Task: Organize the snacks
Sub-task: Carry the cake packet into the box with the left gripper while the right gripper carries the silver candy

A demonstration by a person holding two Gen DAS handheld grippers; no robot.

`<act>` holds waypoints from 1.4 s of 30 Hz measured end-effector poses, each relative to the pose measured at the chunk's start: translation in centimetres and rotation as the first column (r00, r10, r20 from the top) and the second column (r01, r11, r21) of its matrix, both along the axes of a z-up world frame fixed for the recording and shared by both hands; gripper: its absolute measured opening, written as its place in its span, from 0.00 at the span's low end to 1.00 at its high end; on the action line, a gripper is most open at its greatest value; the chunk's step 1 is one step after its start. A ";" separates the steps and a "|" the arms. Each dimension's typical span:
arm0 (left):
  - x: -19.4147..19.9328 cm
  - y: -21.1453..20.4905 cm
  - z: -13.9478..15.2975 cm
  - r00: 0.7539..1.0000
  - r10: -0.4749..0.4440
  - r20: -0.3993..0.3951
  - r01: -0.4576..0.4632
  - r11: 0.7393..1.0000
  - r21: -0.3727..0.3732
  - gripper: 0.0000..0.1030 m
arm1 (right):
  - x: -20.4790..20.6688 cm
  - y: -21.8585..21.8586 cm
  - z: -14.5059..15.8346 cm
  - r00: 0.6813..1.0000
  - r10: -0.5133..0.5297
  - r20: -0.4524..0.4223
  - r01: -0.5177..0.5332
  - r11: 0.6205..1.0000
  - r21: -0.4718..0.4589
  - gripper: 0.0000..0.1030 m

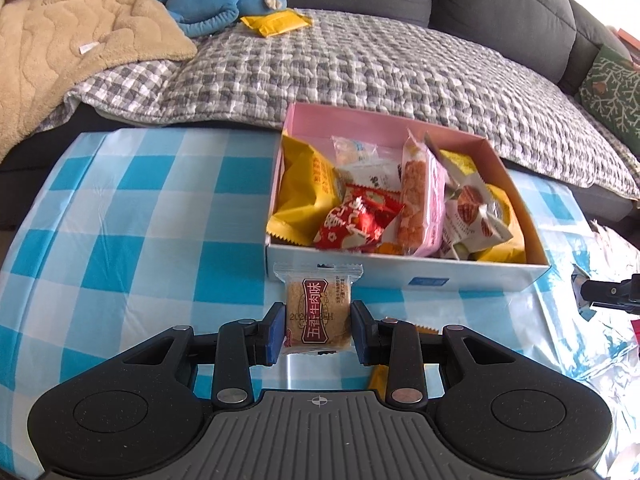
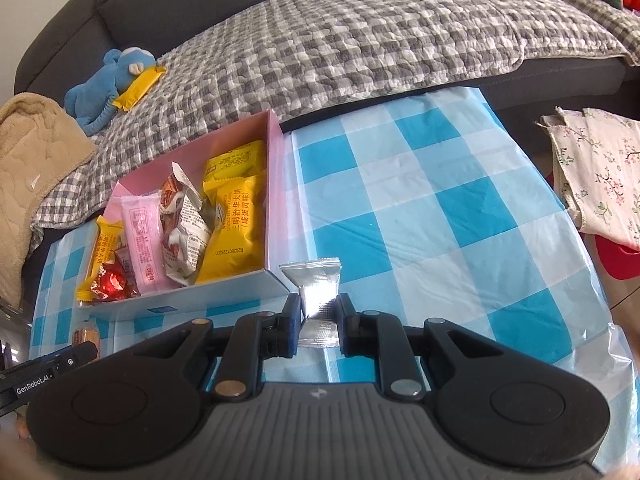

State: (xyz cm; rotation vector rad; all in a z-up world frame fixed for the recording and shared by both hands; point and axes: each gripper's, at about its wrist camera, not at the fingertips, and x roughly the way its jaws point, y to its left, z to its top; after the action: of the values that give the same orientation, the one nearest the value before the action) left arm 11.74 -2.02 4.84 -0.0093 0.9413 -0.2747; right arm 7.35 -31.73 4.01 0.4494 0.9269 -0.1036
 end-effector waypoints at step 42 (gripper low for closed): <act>1.3 -4.0 -2.1 0.993 -0.093 -0.066 0.096 0.994 0.046 0.56 | 3.8 2.8 0.3 0.987 0.020 0.156 -0.034 0.996 0.088 0.17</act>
State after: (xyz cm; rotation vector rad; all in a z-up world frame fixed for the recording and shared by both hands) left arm 13.05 -6.01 2.69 0.0726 1.0128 -0.3406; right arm 11.11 -28.96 4.29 0.5208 0.7862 -0.0017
